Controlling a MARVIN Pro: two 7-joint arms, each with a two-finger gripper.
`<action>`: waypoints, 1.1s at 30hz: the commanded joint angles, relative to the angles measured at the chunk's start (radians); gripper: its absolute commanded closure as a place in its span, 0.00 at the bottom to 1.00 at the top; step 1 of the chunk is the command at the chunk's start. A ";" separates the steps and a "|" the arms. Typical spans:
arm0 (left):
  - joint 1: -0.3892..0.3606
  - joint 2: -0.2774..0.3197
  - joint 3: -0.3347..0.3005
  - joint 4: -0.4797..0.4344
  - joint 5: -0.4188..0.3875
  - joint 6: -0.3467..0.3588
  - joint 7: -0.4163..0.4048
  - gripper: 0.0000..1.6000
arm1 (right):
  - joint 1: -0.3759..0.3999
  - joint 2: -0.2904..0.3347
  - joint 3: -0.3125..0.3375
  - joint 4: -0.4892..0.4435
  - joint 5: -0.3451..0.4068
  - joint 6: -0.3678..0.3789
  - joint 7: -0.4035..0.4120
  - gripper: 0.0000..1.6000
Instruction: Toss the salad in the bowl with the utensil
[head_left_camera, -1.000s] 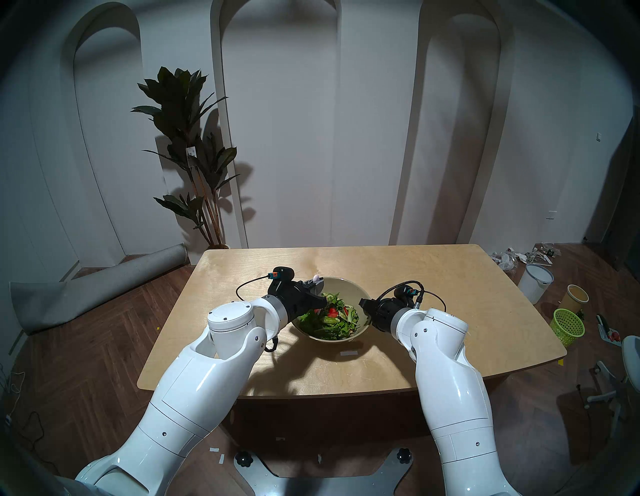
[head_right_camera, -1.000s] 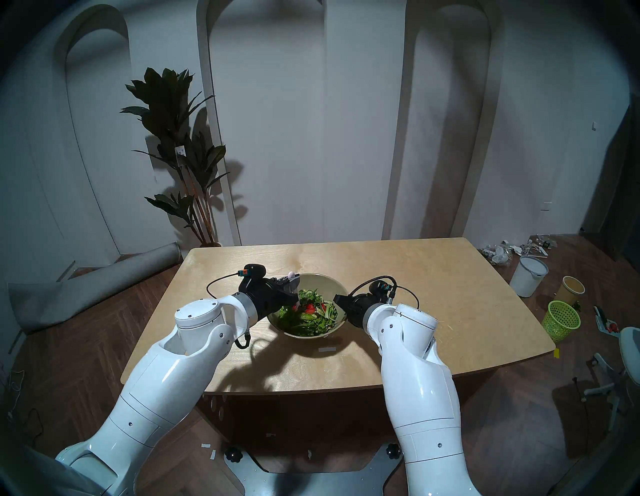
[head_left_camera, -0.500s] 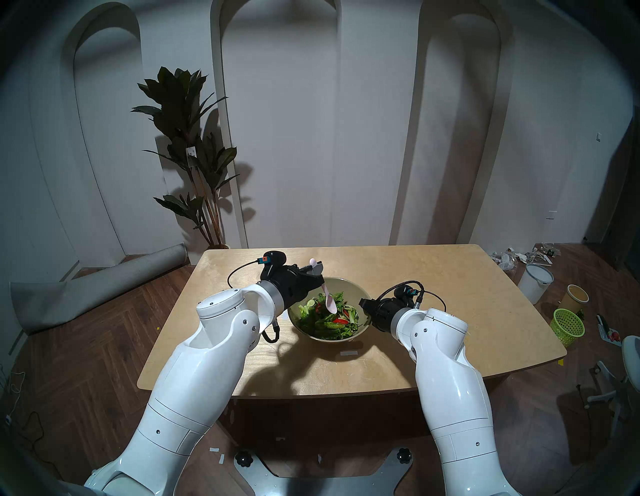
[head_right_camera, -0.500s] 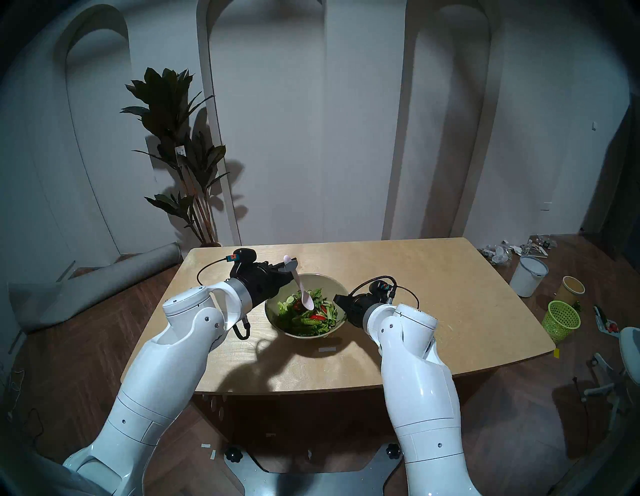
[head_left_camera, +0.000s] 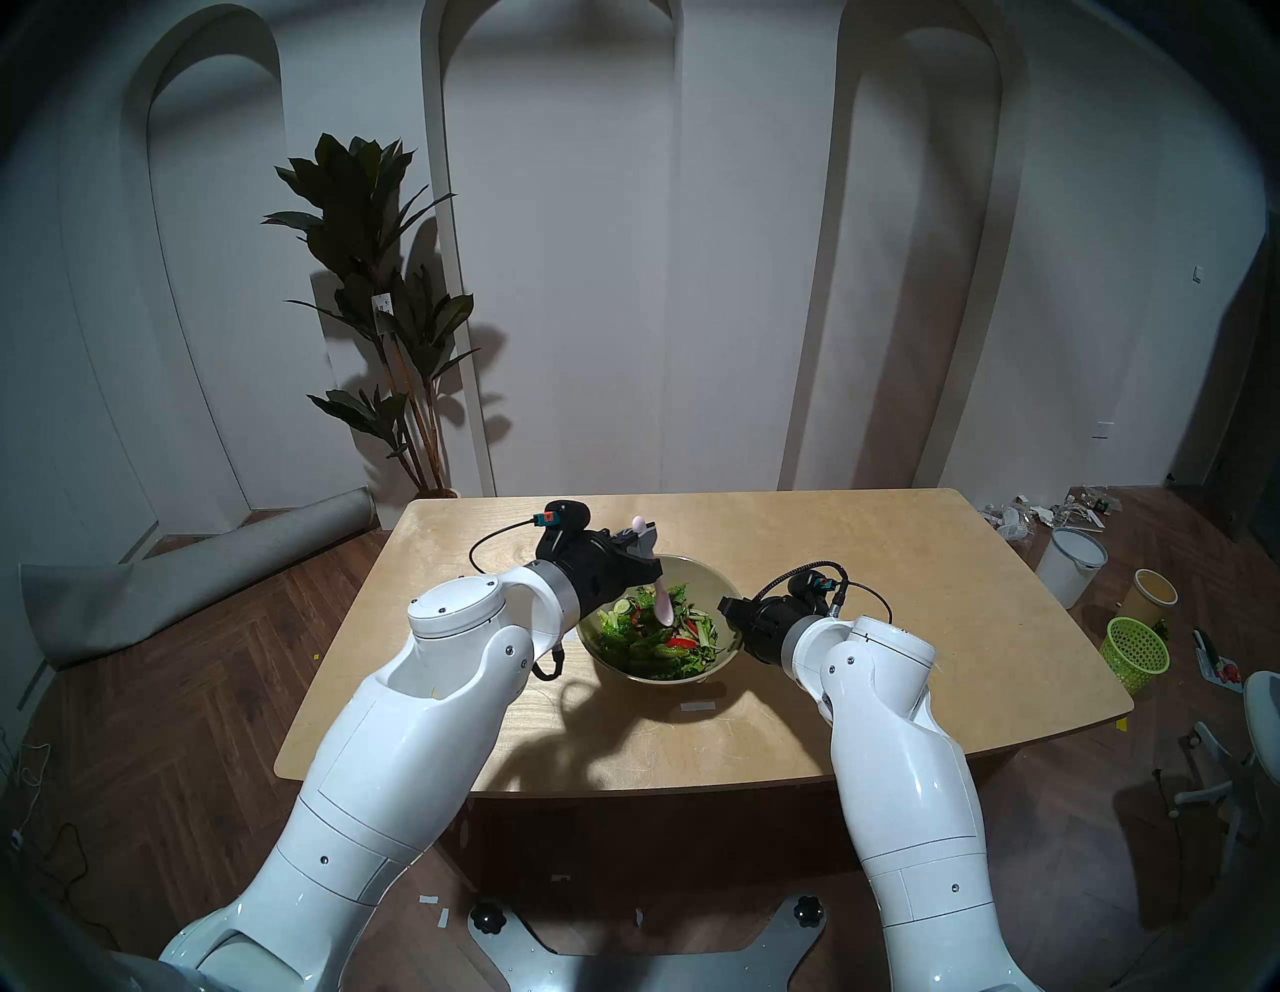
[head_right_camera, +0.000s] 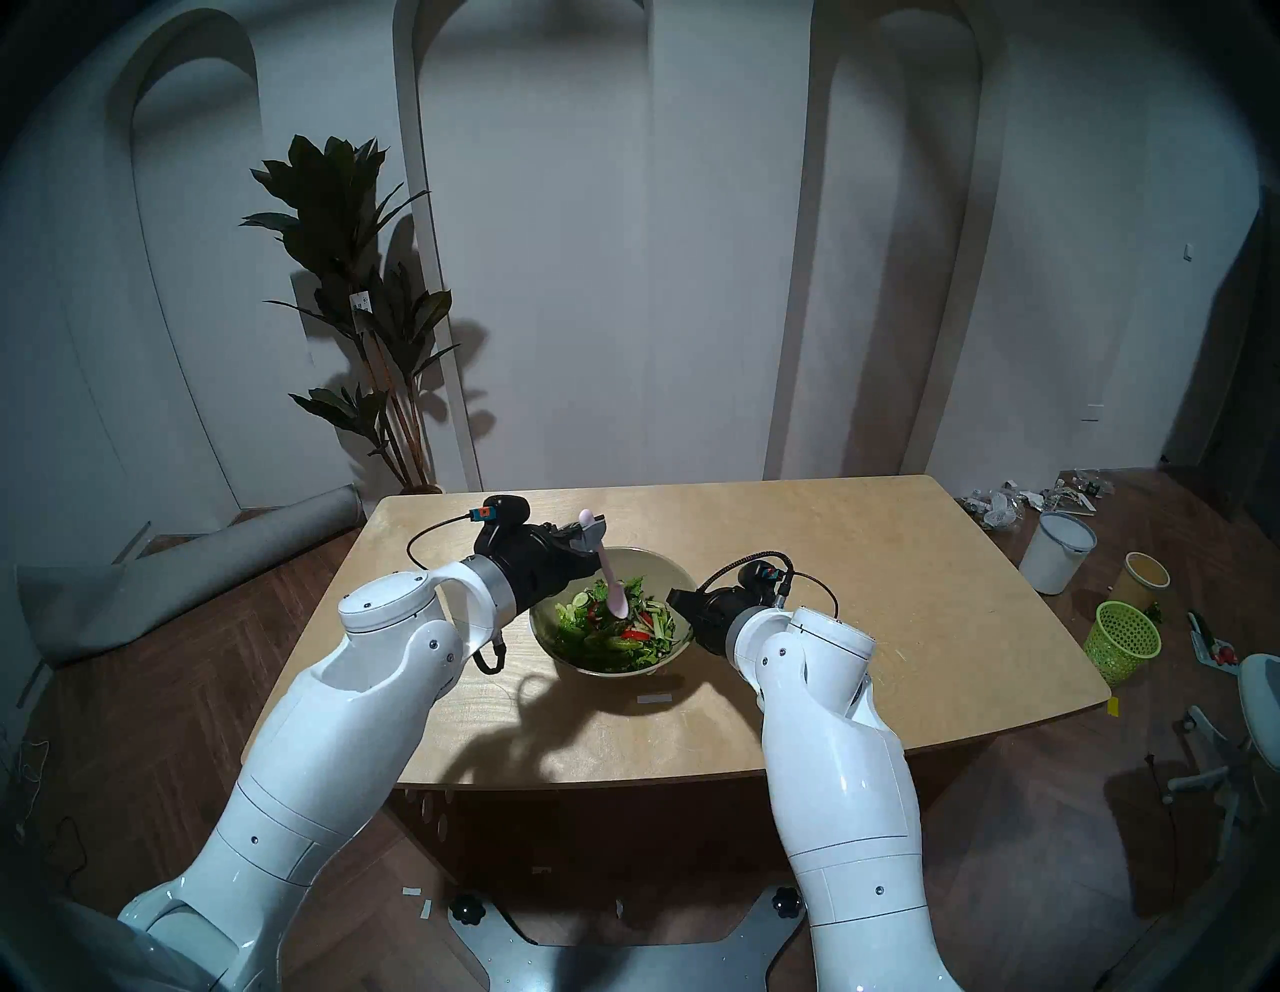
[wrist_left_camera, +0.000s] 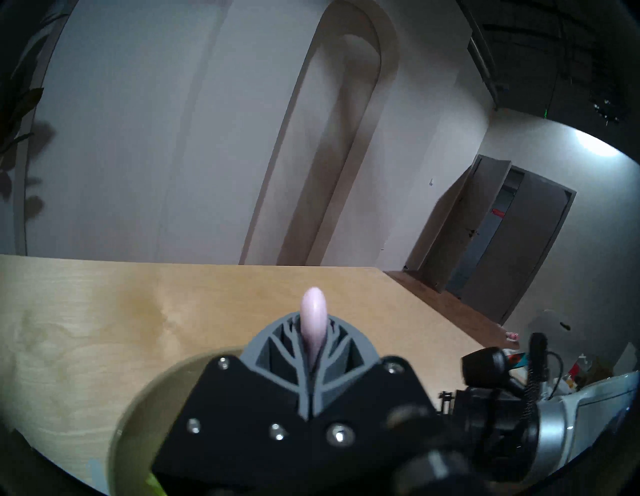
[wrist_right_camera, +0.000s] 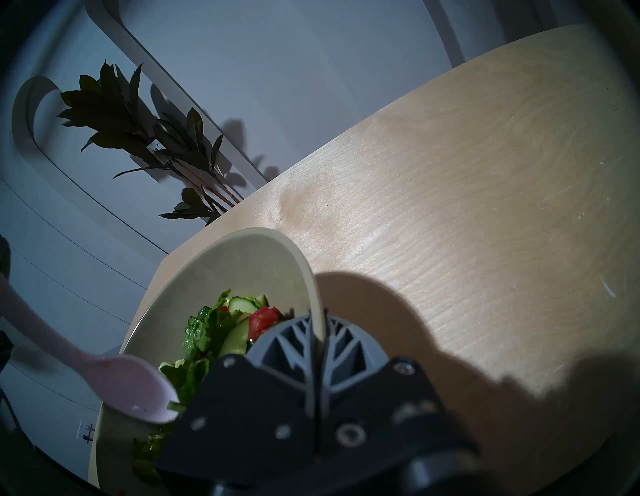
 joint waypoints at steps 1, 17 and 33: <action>-0.104 0.009 -0.026 0.004 0.044 -0.036 -0.046 1.00 | 0.009 0.000 0.001 -0.021 0.002 -0.002 0.003 1.00; -0.247 -0.030 0.002 0.267 0.080 -0.071 -0.270 1.00 | 0.009 0.000 0.001 -0.022 0.002 -0.001 0.002 1.00; -0.343 0.006 0.058 0.393 0.131 -0.155 -0.456 1.00 | 0.009 0.000 0.001 -0.022 0.002 -0.001 0.002 1.00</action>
